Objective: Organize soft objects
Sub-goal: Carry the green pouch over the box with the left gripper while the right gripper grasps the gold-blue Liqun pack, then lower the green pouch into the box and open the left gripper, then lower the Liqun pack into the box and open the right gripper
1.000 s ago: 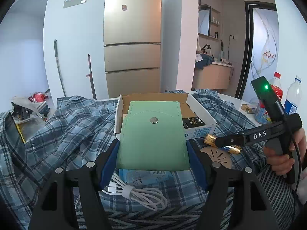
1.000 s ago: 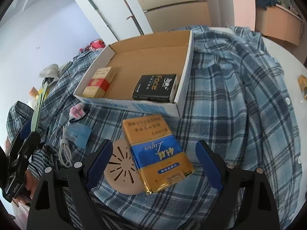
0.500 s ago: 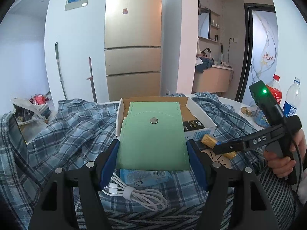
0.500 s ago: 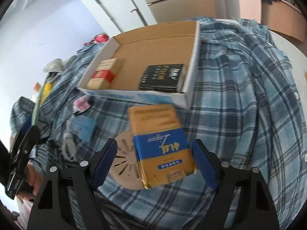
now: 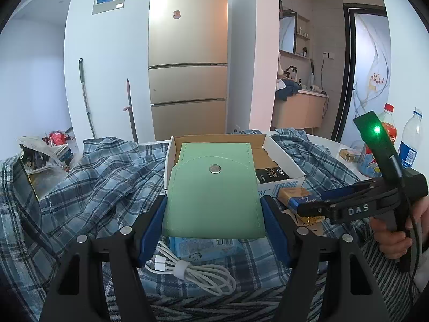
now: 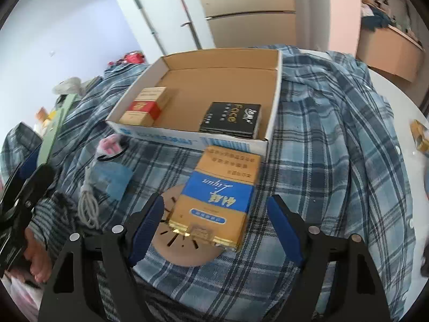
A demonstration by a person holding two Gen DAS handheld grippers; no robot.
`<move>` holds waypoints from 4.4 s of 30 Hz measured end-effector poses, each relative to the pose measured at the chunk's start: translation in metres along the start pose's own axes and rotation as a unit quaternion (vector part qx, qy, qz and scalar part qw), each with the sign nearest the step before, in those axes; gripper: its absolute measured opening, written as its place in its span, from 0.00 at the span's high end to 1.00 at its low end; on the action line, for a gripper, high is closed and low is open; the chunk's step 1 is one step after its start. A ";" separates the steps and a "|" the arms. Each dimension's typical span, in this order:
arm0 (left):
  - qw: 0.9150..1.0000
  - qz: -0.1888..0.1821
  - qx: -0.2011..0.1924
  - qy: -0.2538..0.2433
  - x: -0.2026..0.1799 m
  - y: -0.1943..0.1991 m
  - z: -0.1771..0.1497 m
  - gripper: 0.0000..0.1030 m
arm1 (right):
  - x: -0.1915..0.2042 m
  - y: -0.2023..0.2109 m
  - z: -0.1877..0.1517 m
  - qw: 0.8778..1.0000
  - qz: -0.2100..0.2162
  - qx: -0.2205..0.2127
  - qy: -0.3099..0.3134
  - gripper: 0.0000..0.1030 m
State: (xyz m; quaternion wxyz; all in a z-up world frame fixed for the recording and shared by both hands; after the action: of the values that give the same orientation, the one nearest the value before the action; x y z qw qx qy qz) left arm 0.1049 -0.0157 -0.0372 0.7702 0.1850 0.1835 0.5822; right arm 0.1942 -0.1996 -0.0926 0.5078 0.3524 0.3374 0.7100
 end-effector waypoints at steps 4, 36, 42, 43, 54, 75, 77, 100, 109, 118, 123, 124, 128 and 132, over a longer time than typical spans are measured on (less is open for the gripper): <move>1.000 0.001 -0.001 -0.005 -0.001 0.000 0.000 0.31 | 0.000 0.001 0.003 1.000 -0.010 -0.011 -0.009 0.23; 0.996 0.047 -0.071 -0.019 -0.029 0.058 0.066 0.31 | -0.001 0.095 0.022 0.991 -0.045 -0.124 -0.004 0.48; 0.994 0.064 -0.085 -0.019 -0.034 0.056 0.088 0.31 | -0.007 0.116 0.039 0.987 -0.046 -0.152 -0.017 0.48; 0.994 0.062 -0.084 -0.016 -0.034 0.055 0.093 0.31 | -0.007 0.120 0.043 0.986 -0.047 -0.157 -0.016 0.48; 0.996 0.056 -0.075 -0.001 -0.034 0.031 0.147 0.31 | 0.005 0.140 0.096 0.976 -0.046 -0.209 -0.029 0.47; 0.998 0.048 0.020 0.031 0.013 -0.069 0.161 0.31 | -0.025 0.027 0.148 0.987 -0.045 -0.125 -0.095 0.47; 0.998 0.038 0.035 0.031 0.011 -0.085 0.159 0.31 | -0.030 0.019 0.145 0.985 -0.061 -0.126 -0.099 0.47; 0.974 0.009 0.222 0.040 -0.048 -0.263 0.098 0.31 | -0.103 -0.016 0.143 0.981 -0.109 -0.067 -0.144 0.47; 0.971 -0.022 0.236 0.024 -0.071 -0.275 0.088 0.30 | -0.109 -0.017 0.141 0.980 -0.113 -0.065 -0.150 0.47; 0.970 -0.035 0.238 0.022 -0.072 -0.274 0.087 0.21 | -0.113 -0.011 0.142 0.977 -0.120 -0.075 -0.157 0.47; 0.982 -0.026 0.185 0.023 -0.060 -0.235 0.108 0.21 | -0.109 -0.003 0.144 0.977 -0.122 -0.089 -0.149 0.47; 0.984 -0.021 0.174 0.018 -0.058 -0.226 0.113 0.21 | -0.107 -0.002 0.144 0.978 -0.121 -0.091 -0.147 0.47; 0.990 -0.005 0.142 0.017 -0.038 -0.191 0.125 0.21 | -0.091 0.007 0.139 0.980 -0.119 -0.097 -0.126 0.47; 0.993 0.019 0.117 0.025 -0.012 -0.160 0.131 0.21 | -0.061 0.016 0.136 0.983 -0.118 -0.114 -0.082 0.47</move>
State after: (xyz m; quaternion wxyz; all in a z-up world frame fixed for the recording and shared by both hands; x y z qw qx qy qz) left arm 0.2994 -0.0766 -0.0031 0.7271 0.2625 0.2655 0.5761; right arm 0.3156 -0.2455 -0.0170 0.6503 0.3073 0.2510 0.6478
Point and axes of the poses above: each gripper's, at about its wrist camera, not at the fingertips, and y roughly against the way its jaws point, x to its left, z to its top, the point moved 2 cm from there along -y, roughly the way its jaws point, and after that the axes turned 4 degrees about -z, right-handed, at the moved point
